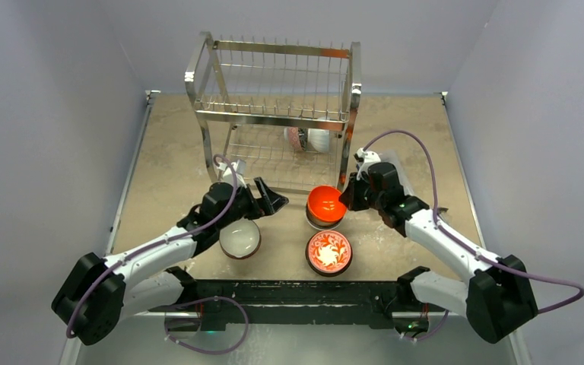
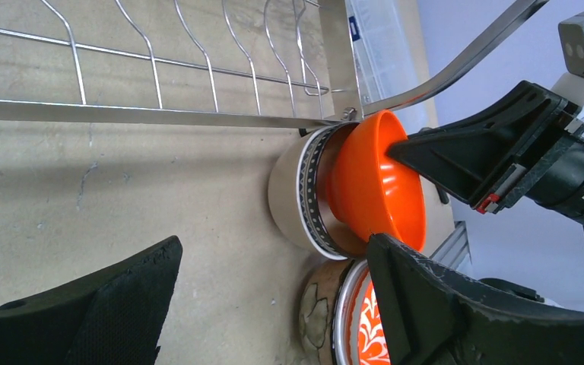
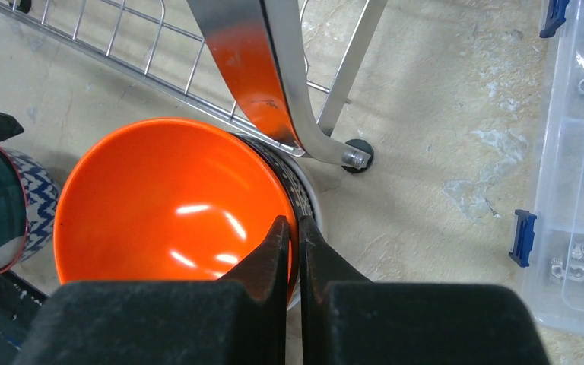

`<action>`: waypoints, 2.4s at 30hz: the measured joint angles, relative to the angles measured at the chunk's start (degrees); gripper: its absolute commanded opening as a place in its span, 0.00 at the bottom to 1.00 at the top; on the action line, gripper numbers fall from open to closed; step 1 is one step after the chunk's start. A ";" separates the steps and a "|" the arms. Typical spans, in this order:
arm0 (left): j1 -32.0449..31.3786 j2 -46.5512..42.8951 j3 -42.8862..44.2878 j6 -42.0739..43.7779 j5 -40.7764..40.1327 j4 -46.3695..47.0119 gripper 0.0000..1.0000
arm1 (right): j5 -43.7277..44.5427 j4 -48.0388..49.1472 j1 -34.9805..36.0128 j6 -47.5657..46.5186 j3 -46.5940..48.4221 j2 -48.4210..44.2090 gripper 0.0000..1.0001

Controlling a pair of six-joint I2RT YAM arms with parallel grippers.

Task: Load the bowls into the dish rack
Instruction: Pick up the bowl from the center of the board.

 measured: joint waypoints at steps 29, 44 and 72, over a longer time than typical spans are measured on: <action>-4.28 2.43 -0.59 -10.88 12.41 20.59 0.96 | -7.43 7.52 0.90 4.74 -1.60 -11.91 0.00; -8.50 10.51 -0.50 -17.42 10.93 26.36 0.90 | -9.51 10.25 0.90 5.88 -2.47 -10.49 0.00; -10.84 17.22 2.80 -21.29 7.54 31.82 0.00 | -10.82 12.61 0.55 6.51 -4.11 -10.47 0.16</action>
